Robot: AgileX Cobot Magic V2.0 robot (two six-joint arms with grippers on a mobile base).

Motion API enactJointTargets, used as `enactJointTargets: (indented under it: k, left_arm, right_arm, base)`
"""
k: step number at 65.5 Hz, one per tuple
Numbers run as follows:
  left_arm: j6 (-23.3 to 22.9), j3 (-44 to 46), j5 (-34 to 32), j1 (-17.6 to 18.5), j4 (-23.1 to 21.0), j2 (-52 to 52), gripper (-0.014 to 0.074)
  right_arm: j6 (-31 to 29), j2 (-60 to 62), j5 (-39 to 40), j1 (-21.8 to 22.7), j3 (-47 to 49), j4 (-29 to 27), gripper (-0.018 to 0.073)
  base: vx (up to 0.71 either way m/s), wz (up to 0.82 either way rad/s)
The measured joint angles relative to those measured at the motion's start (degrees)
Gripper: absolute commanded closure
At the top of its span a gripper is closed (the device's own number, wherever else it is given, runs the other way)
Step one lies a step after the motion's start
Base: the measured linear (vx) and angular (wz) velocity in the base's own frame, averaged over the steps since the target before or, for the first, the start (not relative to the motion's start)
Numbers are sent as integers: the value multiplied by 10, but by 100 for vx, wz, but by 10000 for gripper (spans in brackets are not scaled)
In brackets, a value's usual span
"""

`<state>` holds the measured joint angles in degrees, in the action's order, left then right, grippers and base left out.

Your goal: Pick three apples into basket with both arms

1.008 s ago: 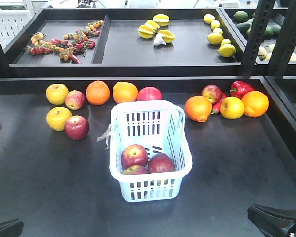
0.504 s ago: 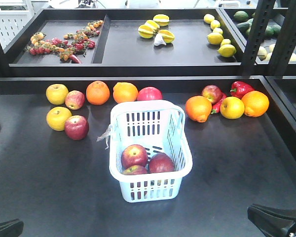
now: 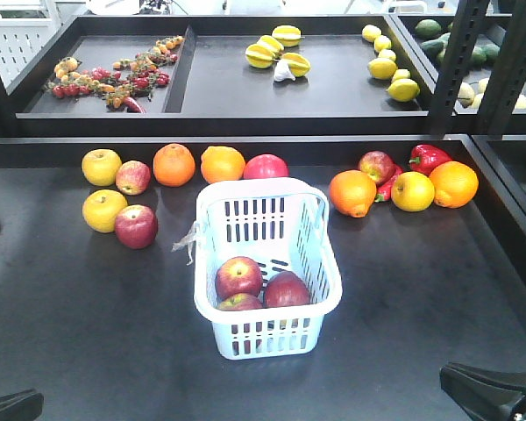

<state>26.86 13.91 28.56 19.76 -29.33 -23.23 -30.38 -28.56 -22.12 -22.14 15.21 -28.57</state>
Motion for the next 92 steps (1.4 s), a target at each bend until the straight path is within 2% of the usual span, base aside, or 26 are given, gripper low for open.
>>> enactJointTargets:
  k: [92]
  left_arm:
    - [0, 0, -17, 0, -1, 0, 603]
  right_arm:
    - [1, 0, 0, 0, 0, 0, 564]
  base:
    - [0, 0]
